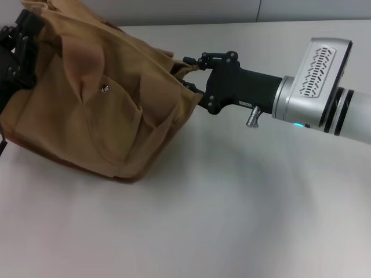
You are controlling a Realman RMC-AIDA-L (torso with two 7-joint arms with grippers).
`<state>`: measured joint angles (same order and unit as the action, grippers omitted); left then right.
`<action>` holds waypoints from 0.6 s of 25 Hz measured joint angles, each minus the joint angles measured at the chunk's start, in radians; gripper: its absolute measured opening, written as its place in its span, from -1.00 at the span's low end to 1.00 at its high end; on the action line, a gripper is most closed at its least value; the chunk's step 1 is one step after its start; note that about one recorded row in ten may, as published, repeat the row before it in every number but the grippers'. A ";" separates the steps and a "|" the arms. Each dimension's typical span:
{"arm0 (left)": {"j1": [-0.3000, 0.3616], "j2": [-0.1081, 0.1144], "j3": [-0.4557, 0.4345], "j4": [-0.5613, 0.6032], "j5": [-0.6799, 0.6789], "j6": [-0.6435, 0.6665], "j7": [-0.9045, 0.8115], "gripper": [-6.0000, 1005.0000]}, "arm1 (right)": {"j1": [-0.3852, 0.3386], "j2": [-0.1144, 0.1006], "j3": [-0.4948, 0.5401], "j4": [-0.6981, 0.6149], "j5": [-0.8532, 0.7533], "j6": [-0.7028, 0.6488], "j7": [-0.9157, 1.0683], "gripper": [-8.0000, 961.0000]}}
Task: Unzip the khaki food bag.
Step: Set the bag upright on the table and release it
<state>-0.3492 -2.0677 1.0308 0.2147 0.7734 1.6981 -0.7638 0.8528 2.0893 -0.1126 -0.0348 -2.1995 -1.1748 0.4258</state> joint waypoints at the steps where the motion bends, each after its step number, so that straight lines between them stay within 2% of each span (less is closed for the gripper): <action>1: 0.000 0.000 0.000 0.000 0.000 0.000 0.000 -0.89 | -0.002 0.000 0.002 0.005 0.000 0.000 -0.009 -0.03; 7: 0.001 0.000 -0.001 0.000 0.000 0.000 0.000 -0.89 | -0.020 0.002 0.018 0.035 0.009 -0.006 -0.057 -0.20; 15: 0.004 -0.002 0.021 -0.003 -0.001 0.000 0.000 -0.88 | -0.040 0.002 0.088 0.089 0.087 -0.023 -0.085 -0.54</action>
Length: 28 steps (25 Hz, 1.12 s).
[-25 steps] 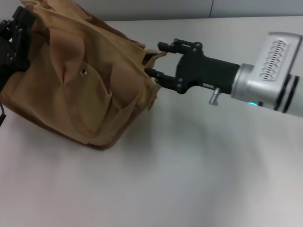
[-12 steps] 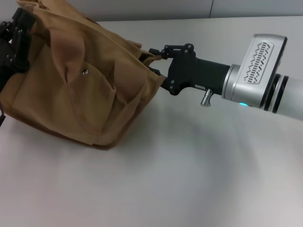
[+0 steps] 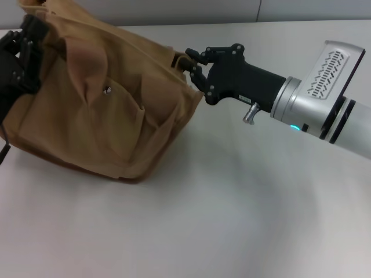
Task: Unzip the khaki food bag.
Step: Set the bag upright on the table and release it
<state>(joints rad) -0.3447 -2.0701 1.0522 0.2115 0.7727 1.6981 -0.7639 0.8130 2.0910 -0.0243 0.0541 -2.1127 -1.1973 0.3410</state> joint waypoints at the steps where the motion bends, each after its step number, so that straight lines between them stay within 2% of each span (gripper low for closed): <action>1: 0.000 0.000 0.000 0.000 0.000 0.000 0.000 -0.88 | 0.002 0.000 0.009 0.003 0.002 0.000 0.004 -0.57; 10: -0.021 -0.008 0.066 -0.012 0.001 -0.004 -0.008 -0.87 | 0.007 -0.008 0.067 -0.011 0.004 -0.008 0.083 -0.86; 18: -0.092 -0.010 0.088 -0.095 0.001 -0.035 -0.043 -0.86 | 0.012 -0.010 0.140 -0.102 0.006 -0.064 0.252 -0.78; 23: -0.097 -0.010 0.114 -0.097 0.000 -0.075 -0.070 -0.86 | 0.030 -0.010 0.148 -0.162 0.038 -0.090 0.353 -0.73; 28: -0.081 -0.001 0.175 -0.091 0.001 -0.091 -0.151 -0.82 | 0.020 -0.010 0.150 -0.168 0.069 -0.117 0.387 -0.68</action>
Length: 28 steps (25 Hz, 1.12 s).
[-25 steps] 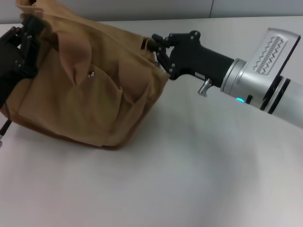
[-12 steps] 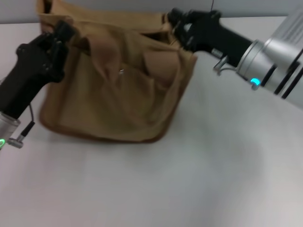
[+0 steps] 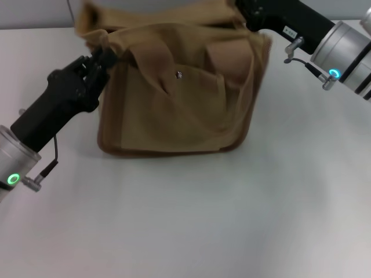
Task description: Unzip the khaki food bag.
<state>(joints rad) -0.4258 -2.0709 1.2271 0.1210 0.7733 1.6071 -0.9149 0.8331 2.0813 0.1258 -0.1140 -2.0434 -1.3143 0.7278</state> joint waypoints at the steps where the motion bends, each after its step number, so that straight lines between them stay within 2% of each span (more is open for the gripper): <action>1: 0.000 0.000 0.000 0.000 0.000 0.000 0.000 -0.79 | 0.000 0.000 0.000 0.000 0.000 0.000 0.000 -0.67; 4: 0.038 0.006 0.008 0.017 0.000 0.050 -0.006 -0.69 | -0.023 0.000 0.001 -0.001 0.014 -0.035 0.006 -0.64; 8: 0.103 0.030 0.025 0.091 -0.001 0.150 0.003 -0.56 | -0.070 -0.002 -0.003 -0.053 0.016 -0.193 0.067 -0.60; 9: 0.117 0.046 0.036 0.107 0.000 0.174 0.002 -0.53 | -0.084 -0.004 -0.022 -0.085 0.011 -0.263 0.098 -0.49; 10: 0.127 0.062 0.048 0.117 0.000 0.198 0.000 -0.50 | -0.111 -0.009 -0.088 -0.151 0.002 -0.385 0.166 -0.39; 11: 0.127 0.062 0.048 0.117 0.000 0.198 0.000 -0.47 | -0.111 -0.009 -0.088 -0.151 0.002 -0.385 0.166 -0.28; 12: 0.138 0.115 0.081 0.123 0.031 0.250 -0.004 -0.43 | -0.140 -0.024 -0.234 -0.238 -0.003 -0.521 0.264 -0.17; 13: 0.138 0.143 0.096 0.124 0.058 0.271 -0.005 -0.28 | -0.140 -0.024 -0.234 -0.238 -0.003 -0.521 0.264 -0.09; 14: 0.134 0.168 0.109 0.124 0.098 0.283 -0.008 -0.13 | -0.154 -0.031 -0.341 -0.281 -0.004 -0.587 0.321 0.00; 15: 0.125 0.215 0.129 0.126 0.177 0.302 -0.018 0.02 | -0.165 -0.037 -0.424 -0.315 -0.002 -0.640 0.360 0.08; 16: 0.121 0.240 0.137 0.128 0.241 0.312 -0.030 0.09 | -0.177 -0.038 -0.501 -0.346 0.000 -0.684 0.389 0.17; 18: 0.123 0.265 0.140 0.141 0.305 0.323 -0.043 0.23 | -0.209 -0.026 -0.616 -0.400 0.003 -0.763 0.398 0.34; 20: 0.138 0.275 0.141 0.167 0.332 0.327 -0.047 0.37 | -0.236 -0.003 -0.707 -0.438 0.000 -0.784 0.378 0.46; 24: 0.169 0.278 0.138 0.223 0.356 0.331 -0.066 0.58 | -0.240 -0.001 -0.754 -0.425 0.001 -0.762 0.375 0.72; 28: 0.166 0.275 0.133 0.232 0.380 0.332 -0.079 0.71 | -0.238 -0.001 -0.756 -0.405 0.002 -0.727 0.374 0.74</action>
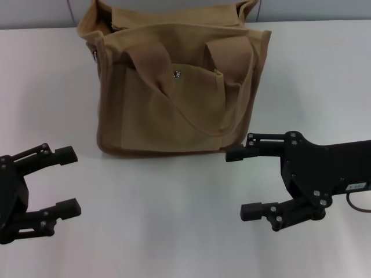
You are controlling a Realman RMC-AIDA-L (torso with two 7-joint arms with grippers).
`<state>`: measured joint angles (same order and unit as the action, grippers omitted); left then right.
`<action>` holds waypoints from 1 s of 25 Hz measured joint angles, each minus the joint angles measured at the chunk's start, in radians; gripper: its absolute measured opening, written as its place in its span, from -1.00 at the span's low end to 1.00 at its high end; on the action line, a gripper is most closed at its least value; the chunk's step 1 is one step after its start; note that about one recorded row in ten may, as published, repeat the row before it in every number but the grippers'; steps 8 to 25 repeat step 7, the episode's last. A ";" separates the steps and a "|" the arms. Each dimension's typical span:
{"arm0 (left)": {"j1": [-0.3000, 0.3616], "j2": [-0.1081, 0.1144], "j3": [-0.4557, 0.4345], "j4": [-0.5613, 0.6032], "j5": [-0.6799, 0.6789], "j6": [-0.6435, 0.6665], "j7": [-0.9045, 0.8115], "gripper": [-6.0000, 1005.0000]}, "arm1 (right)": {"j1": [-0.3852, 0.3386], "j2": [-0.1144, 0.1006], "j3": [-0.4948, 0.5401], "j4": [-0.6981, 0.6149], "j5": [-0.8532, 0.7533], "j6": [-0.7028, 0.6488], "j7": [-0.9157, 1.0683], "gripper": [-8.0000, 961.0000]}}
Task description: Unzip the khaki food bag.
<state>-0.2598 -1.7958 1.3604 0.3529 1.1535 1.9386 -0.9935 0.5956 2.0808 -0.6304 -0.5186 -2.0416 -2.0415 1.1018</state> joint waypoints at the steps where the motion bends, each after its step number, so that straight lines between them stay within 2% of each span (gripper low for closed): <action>1: -0.002 -0.001 0.000 0.000 0.003 0.000 -0.002 0.71 | 0.000 0.000 0.000 0.001 0.000 0.003 0.000 0.74; 25: -0.006 -0.004 0.005 0.004 0.008 0.000 -0.003 0.71 | 0.006 0.001 0.007 0.004 0.002 0.005 -0.002 0.77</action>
